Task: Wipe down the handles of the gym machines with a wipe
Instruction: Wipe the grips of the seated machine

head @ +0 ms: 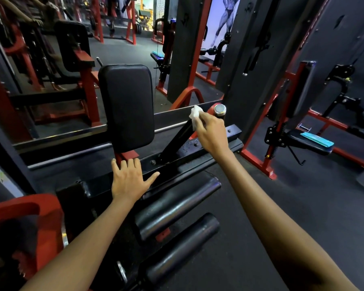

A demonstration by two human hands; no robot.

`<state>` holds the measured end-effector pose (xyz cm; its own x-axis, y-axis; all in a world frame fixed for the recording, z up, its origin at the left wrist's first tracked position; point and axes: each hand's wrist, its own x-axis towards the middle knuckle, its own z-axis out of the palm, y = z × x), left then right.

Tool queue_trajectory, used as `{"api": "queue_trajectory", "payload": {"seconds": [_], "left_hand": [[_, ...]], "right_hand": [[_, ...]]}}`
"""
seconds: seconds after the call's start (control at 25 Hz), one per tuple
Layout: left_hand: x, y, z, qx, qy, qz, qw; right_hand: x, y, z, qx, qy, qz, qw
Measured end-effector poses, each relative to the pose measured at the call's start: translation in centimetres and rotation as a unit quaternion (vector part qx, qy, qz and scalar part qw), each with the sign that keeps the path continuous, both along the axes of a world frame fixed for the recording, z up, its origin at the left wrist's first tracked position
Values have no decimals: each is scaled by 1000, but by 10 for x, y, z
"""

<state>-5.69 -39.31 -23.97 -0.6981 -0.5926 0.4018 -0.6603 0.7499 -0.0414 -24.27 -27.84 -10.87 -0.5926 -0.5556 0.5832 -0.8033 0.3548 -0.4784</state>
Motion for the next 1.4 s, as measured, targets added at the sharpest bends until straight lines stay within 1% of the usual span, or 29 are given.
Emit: {"api": "queue_trajectory", "payload": {"seconds": [0.08,0.16,0.24,0.28,0.32,0.4,0.48,0.52,0.56,0.64,0.68,0.72,0.76,0.84,0.88,0.96,1.04,1.12,1.2,1.28,1.4], "left_hand": [[0,0,0,2,2,-1,1000],[0,0,-1,-3,4,-3,1000],[0,0,-1,-3,10,-3,1000],[-1,0,-2,-4,13,-1,1000],[-2,-1,-3,-6,15,1,1000],[-3,-1,-3,-10,15,-1,1000],[-3,-2,-3,-14,20,-4,1000],[-3,-2,-3,-14,24,-5,1000],[-3,-2,-3,-13,26,-5,1000],[-3,-1,-3,-11,25,-5,1000],[-4,-2,-3,-9,25,-5,1000],[-4,-2,-3,-6,25,-7,1000],[-5,-3,-3,-3,26,-10,1000],[-5,-3,-3,2,29,-15,999],[-5,-3,-3,4,31,-15,999],[-4,-3,-3,6,33,-17,999],[-4,-3,-3,7,34,-19,999],[-4,-4,-3,4,39,-17,999],[-4,-4,-3,3,41,-17,999],[-3,-4,-3,5,39,-16,999],[-3,-4,-3,8,38,-16,999]], "right_hand": [[1,-5,0,24,0,15,1000],[-5,-10,5,29,-45,19,998],[-7,-7,2,-6,-101,18,995],[-3,-4,-3,-28,-114,23,993],[4,-1,-9,-39,-107,28,993],[20,1,-17,-14,-53,51,997],[19,-3,-11,18,5,77,997],[14,-6,-7,20,10,68,997],[7,-7,-5,5,-3,52,999],[-2,-2,-10,-64,-30,46,996],[-3,2,-17,-83,-16,52,995],[-1,6,-24,-77,21,55,995],[1,8,-30,-57,77,60,994],[-3,6,-28,-23,207,73,975],[-8,4,-22,-14,253,70,965],[-16,1,-14,24,307,62,949],[-18,1,-18,84,373,90,920],[-21,3,-21,125,445,142,875],[-24,5,-11,147,481,156,850],[-24,4,-8,148,499,125,845],[-5,-4,-33,178,502,109,840]]}}
